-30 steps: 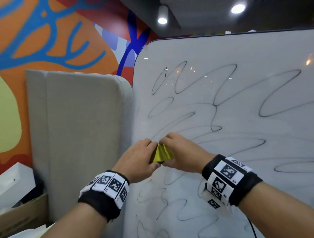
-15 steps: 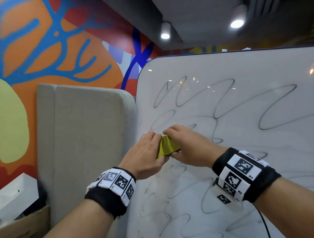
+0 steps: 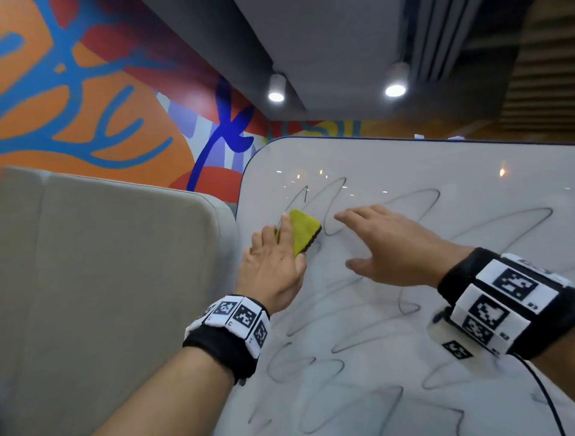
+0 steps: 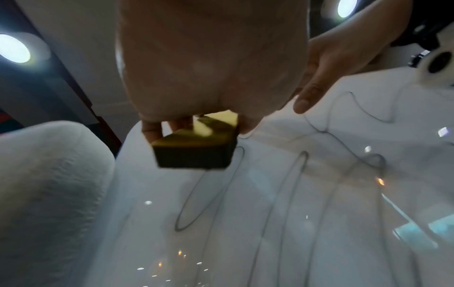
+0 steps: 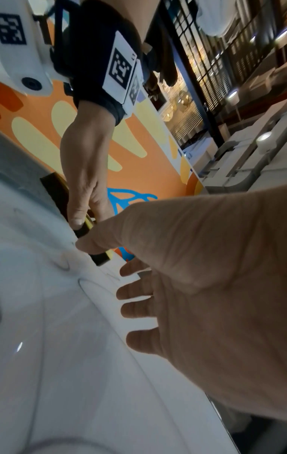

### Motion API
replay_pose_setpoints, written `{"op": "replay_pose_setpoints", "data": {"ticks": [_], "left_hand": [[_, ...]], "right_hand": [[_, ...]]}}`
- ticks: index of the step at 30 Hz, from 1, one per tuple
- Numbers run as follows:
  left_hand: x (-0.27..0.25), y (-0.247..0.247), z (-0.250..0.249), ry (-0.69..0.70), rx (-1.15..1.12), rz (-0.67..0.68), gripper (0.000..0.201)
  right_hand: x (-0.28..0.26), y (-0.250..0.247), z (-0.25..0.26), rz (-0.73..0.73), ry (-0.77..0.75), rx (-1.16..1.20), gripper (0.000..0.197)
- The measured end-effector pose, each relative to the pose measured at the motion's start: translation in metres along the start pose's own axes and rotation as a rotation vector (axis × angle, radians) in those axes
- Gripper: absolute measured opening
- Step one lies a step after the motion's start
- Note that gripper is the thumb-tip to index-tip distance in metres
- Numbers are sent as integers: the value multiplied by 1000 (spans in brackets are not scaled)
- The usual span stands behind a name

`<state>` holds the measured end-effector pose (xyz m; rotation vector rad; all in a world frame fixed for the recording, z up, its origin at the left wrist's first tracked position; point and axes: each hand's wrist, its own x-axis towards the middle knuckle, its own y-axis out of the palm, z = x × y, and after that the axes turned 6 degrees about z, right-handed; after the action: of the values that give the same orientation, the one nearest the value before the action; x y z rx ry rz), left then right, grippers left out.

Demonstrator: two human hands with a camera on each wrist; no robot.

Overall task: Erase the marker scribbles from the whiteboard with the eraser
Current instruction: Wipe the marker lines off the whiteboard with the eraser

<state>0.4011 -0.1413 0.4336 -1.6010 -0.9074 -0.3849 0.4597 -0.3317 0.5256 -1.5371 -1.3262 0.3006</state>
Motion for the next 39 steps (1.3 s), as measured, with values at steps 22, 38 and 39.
{"op": "replay_pose_setpoints", "data": {"ticks": [22, 38, 39], "left_hand": [[62, 28, -7, -20, -125, -283, 73], [72, 32, -3, -135, -240, -368, 73], [71, 35, -1, -190, -263, -377, 72]], "right_hand": [[42, -48, -62, -157, 435, -366, 92], [60, -36, -58, -233, 456, -391, 116], [61, -36, -58, -232, 456, -392, 116]]}}
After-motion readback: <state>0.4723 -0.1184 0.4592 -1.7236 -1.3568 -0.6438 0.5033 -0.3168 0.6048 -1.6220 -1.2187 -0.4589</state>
